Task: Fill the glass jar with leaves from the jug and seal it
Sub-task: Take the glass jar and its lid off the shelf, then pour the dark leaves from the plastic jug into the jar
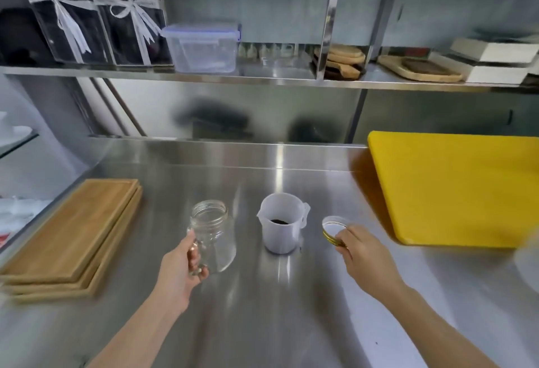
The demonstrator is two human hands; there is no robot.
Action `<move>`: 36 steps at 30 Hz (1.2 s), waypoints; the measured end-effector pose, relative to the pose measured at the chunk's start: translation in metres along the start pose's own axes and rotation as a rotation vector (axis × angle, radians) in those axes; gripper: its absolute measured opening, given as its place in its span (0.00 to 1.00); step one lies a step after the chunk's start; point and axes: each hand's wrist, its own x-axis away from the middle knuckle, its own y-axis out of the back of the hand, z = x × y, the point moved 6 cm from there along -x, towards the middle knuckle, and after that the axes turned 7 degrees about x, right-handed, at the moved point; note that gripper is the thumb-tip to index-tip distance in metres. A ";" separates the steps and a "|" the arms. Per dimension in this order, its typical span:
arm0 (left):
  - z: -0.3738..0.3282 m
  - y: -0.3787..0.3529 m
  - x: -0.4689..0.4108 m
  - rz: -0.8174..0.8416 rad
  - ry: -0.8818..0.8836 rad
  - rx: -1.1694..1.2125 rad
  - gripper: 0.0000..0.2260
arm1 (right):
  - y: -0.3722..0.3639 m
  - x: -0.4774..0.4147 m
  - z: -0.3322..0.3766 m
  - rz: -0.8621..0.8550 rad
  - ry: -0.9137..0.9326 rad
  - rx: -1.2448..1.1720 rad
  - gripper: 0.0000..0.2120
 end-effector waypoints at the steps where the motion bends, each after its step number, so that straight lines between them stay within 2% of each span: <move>1: 0.006 0.003 0.002 -0.006 -0.006 -0.009 0.16 | -0.009 0.008 0.003 0.023 0.004 0.007 0.10; 5: 0.029 0.011 0.012 -0.060 -0.017 -0.037 0.15 | -0.035 0.031 0.016 0.062 0.062 0.034 0.19; 11: 0.050 0.017 0.013 -0.054 -0.022 -0.022 0.15 | -0.063 0.052 0.030 0.159 0.102 0.090 0.24; 19: 0.055 0.020 0.011 0.029 -0.058 -0.118 0.21 | -0.089 0.067 0.037 0.272 0.154 0.143 0.19; 21: 0.053 0.021 0.009 0.049 -0.076 -0.159 0.21 | -0.092 0.067 0.035 0.350 0.160 0.127 0.15; 25: 0.045 0.019 0.008 0.098 -0.189 -0.274 0.24 | -0.095 0.050 0.030 0.480 0.182 0.099 0.15; 28: 0.042 0.019 0.003 0.088 -0.229 -0.299 0.24 | -0.075 0.021 0.025 0.370 0.114 0.087 0.11; 31: 0.042 0.021 -0.004 0.060 -0.266 -0.336 0.26 | -0.052 -0.009 0.012 0.178 -0.070 -0.157 0.05; 33: 0.043 0.023 -0.011 0.059 -0.279 -0.346 0.27 | -0.047 -0.025 0.001 0.131 -0.211 -0.325 0.03; 36: 0.043 0.022 -0.025 0.105 -0.256 -0.335 0.26 | -0.051 -0.048 -0.016 0.078 -0.358 -0.416 0.05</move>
